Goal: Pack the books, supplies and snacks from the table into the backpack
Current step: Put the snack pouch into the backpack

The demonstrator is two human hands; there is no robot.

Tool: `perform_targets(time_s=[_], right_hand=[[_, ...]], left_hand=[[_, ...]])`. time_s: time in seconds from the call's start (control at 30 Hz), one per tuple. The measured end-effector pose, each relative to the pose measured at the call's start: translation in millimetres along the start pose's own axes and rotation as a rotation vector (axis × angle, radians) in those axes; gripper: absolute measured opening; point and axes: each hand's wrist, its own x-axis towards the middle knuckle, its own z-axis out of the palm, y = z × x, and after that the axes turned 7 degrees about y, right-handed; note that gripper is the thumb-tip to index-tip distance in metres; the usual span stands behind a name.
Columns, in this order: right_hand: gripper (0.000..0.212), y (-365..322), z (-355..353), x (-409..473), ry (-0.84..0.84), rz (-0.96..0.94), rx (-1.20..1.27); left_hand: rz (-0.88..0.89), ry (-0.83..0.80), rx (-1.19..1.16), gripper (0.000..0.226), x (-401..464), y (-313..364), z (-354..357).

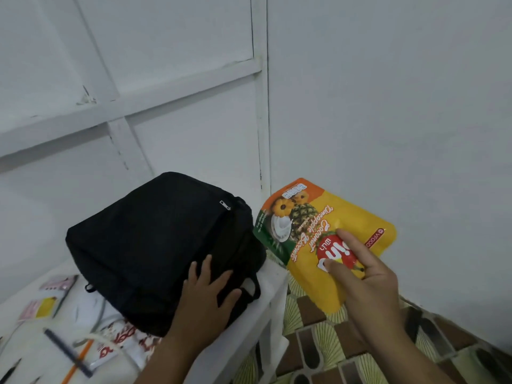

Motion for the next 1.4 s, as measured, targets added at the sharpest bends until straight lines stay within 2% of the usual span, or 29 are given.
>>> perform_targets(time_s=[0.07, 0.17, 0.23, 0.3, 0.4, 0.5, 0.63, 0.77, 0.9, 1.0, 1.2, 1.4], right_hand=[[0.047, 0.8, -5.4, 7.3, -0.052, 0.017, 0.001], [0.042, 5.5, -6.2, 16.1, -0.108, 0.053, 0.016], [0.042, 9.0, -1.3, 19.4, -0.135, 0.071, 0.011], [0.043, 12.5, 5.8, 20.7, -0.174, 0.093, 0.015], [0.043, 19.8, 18.2, 19.7, -0.243, 0.125, 0.013], [0.044, 24.2, 33.9, 16.8, -0.303, 0.157, 0.008], [0.045, 29.1, 55.9, 16.0, -0.362, 0.212, 0.019], [0.044, 31.8, 85.3, 16.6, -0.386, 0.335, 0.079], [0.047, 34.2, 129.6, 15.5, -0.426, 0.546, 0.238], [0.048, 36.0, 165.9, 13.6, -0.46, 0.6, 0.276], [0.04, 44.8, 231.2, 12.4, -0.418, 0.557, 0.305], [0.052, 72.4, 241.0, -5.8, -0.39, 0.478, 0.222]], left_hand=[[-0.05, 0.029, 0.003, 0.069, 0.3, 2.2, -0.3], [-0.112, 0.283, -0.063, 0.078, 1.4, 4.9, -13.0], [-0.118, 0.43, 0.057, 0.091, 4.9, -0.5, -25.2], [-0.176, 0.436, 0.256, 0.112, 9.5, -10.9, -38.5], [-0.266, 0.297, 0.422, 0.126, 16.6, -36.4, -49.3], [-0.269, 0.273, 0.435, 0.108, 21.9, -55.5, -57.6], [-0.235, 0.409, -0.017, 0.065, 33.2, -60.0, -94.8], [-0.245, 0.516, -0.241, 0.038, 50.9, -60.1, -146.5], [-0.175, 0.589, -0.334, 0.034, 65.5, -57.0, -190.7], [-0.101, 0.601, -0.364, 0.039, 73.5, -56.0, -209.5], [0.019, 0.629, -0.336, 0.041, 81.0, -56.4, -221.2], [-0.063, 0.618, -0.386, 0.04, 86.5, -58.7, -224.4]])
